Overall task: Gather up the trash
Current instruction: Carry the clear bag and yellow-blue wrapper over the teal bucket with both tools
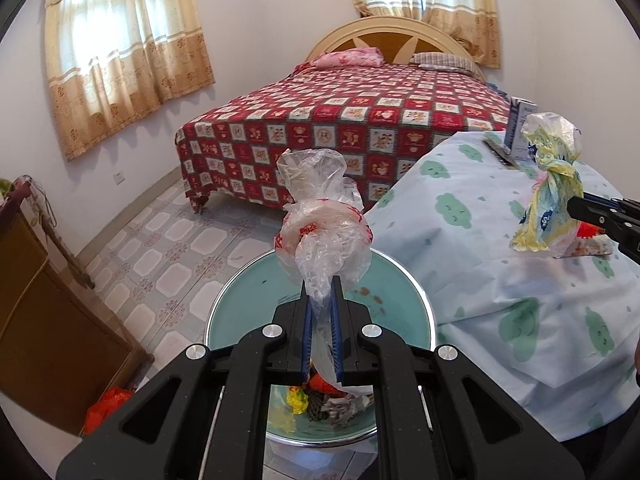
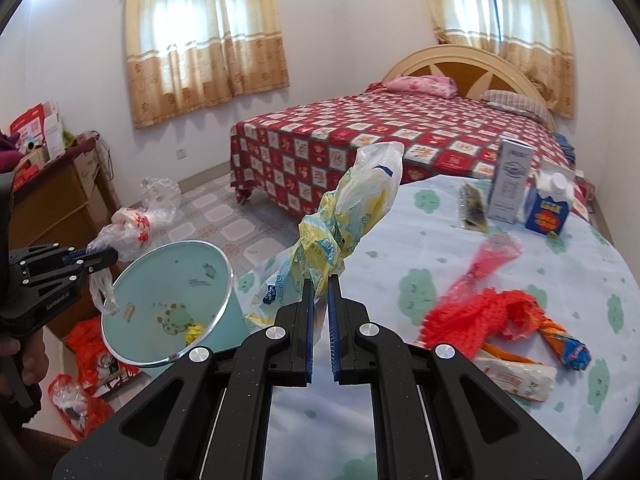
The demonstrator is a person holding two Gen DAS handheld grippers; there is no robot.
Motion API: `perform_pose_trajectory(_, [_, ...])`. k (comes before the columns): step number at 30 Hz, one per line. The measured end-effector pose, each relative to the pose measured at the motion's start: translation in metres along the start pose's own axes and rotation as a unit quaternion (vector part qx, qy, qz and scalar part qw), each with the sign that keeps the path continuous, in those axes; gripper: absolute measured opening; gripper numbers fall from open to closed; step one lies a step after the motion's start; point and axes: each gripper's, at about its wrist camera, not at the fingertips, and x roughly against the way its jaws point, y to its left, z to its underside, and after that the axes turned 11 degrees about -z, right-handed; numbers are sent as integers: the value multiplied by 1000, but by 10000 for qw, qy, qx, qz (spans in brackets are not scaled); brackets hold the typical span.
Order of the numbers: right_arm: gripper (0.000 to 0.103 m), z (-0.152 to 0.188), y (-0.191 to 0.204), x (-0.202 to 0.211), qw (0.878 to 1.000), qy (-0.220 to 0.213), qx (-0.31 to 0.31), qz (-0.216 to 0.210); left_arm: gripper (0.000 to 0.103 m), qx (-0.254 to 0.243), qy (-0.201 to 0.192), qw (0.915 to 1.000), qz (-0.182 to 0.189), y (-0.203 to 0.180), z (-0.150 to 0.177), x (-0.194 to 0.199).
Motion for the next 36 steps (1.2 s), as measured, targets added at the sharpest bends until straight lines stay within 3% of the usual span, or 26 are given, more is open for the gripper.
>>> perform_pose_trajectory(36, [7, -9, 56, -59, 9956, 350, 501, -710, 8, 322, 317, 9979, -466, 49, 18, -20])
